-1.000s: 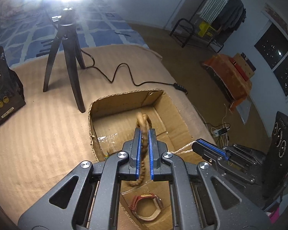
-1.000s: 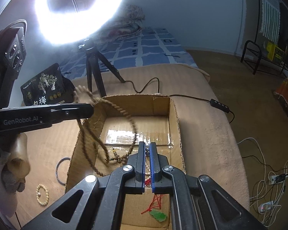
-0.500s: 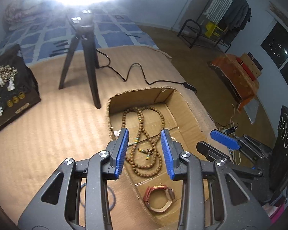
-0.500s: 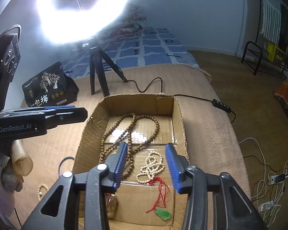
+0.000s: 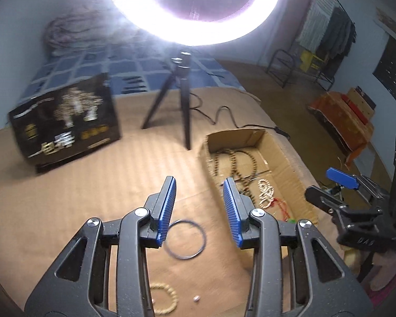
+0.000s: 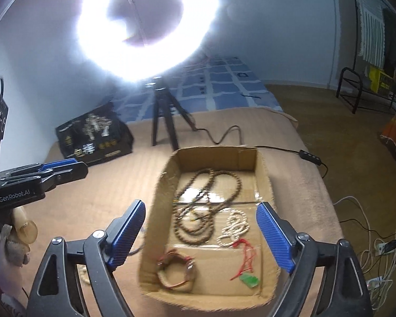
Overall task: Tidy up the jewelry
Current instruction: 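Withdraw both open tools from the box toward the yellow bead bracelet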
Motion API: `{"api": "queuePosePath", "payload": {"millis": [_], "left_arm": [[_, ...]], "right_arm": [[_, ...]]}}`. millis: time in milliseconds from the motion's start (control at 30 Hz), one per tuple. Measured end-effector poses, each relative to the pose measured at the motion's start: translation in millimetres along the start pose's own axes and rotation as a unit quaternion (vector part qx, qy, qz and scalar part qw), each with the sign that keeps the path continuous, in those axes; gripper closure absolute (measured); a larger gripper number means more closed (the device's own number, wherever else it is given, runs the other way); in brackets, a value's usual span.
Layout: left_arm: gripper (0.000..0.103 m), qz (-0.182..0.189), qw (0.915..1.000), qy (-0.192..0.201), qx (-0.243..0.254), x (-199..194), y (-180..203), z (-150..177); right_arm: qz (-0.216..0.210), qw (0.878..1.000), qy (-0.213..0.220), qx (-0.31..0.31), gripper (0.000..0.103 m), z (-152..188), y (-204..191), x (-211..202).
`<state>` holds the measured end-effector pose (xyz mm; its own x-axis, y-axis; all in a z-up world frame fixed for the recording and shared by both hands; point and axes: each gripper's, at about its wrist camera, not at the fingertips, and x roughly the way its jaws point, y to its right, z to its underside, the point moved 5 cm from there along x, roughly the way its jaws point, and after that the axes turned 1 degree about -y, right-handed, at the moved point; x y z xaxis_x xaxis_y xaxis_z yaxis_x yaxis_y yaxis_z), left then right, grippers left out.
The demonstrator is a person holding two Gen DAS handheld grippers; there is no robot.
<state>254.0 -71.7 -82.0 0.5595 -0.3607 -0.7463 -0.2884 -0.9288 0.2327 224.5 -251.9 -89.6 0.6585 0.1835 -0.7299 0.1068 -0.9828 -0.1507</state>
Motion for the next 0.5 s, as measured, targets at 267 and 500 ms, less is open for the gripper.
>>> {"api": "queuePosePath", "payload": {"millis": [267,500], "left_arm": [[0.062,-0.028,0.9995,-0.011,-0.014,-37.5,-38.4,48.6],[0.062,-0.027,0.9981,-0.037,-0.042,-37.8,-64.6,86.3]], "right_arm": [[-0.024,0.998,-0.009,-0.055,0.013,25.6,-50.4,-20.5],[-0.039,0.994,-0.032,-0.098,0.013,63.9,-86.6,-25.9]]}}
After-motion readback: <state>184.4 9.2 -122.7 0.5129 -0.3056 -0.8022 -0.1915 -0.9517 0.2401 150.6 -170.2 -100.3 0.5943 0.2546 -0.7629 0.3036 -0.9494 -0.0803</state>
